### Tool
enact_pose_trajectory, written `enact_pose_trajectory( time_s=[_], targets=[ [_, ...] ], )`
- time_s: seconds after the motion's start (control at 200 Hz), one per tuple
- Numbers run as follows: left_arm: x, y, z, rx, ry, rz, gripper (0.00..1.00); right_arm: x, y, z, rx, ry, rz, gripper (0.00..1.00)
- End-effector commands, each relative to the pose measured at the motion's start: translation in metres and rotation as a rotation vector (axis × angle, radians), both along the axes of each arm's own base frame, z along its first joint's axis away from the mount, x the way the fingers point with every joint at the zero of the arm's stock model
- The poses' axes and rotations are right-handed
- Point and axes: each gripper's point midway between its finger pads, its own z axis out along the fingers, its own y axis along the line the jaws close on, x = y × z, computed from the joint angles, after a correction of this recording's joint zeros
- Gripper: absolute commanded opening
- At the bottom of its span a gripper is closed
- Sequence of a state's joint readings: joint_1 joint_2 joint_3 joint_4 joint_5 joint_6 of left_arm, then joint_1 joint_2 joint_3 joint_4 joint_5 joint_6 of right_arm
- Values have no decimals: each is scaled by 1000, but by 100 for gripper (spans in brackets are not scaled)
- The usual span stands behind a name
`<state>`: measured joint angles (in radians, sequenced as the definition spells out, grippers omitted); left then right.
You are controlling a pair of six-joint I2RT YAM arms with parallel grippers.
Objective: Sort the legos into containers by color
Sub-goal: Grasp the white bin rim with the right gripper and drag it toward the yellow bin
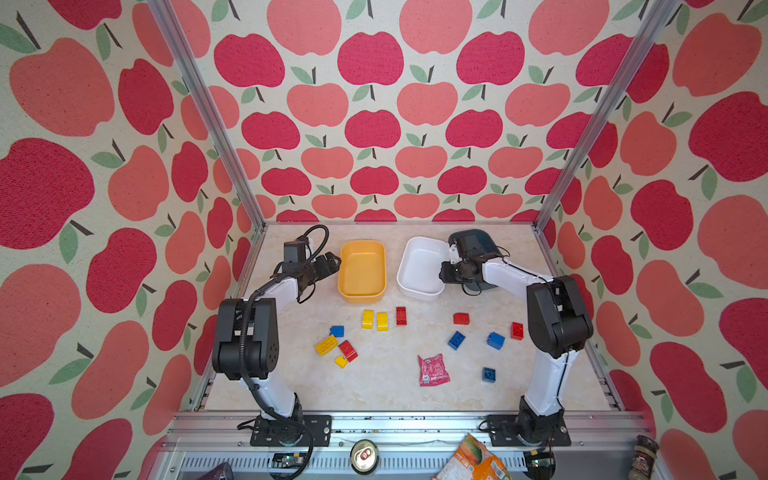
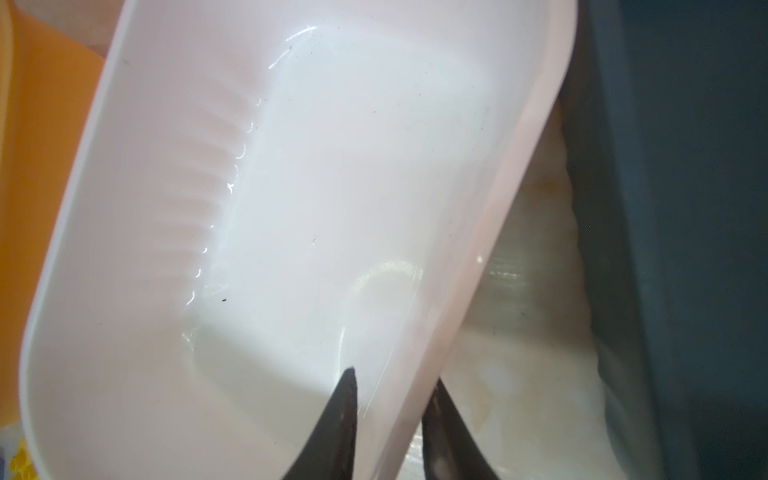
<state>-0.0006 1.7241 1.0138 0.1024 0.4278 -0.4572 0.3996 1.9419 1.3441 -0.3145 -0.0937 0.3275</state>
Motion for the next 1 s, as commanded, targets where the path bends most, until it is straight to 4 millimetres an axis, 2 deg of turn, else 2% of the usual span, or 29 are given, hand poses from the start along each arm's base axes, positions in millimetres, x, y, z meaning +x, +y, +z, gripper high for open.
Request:
enact_pose_trajectory(
  time_s=[0.0,0.215,0.995],
  targets=[
    [-2,2,10,-1,-31,-7,87,0,1,-3,-26,18,7,24],
    [-3,1,7,-4,-30,-10,87,0,0,-6,-48,24,17,12],
    [-5,4,3,0,-18,-3,87,12,26,-9,-34,50,-12,8]
  ],
)
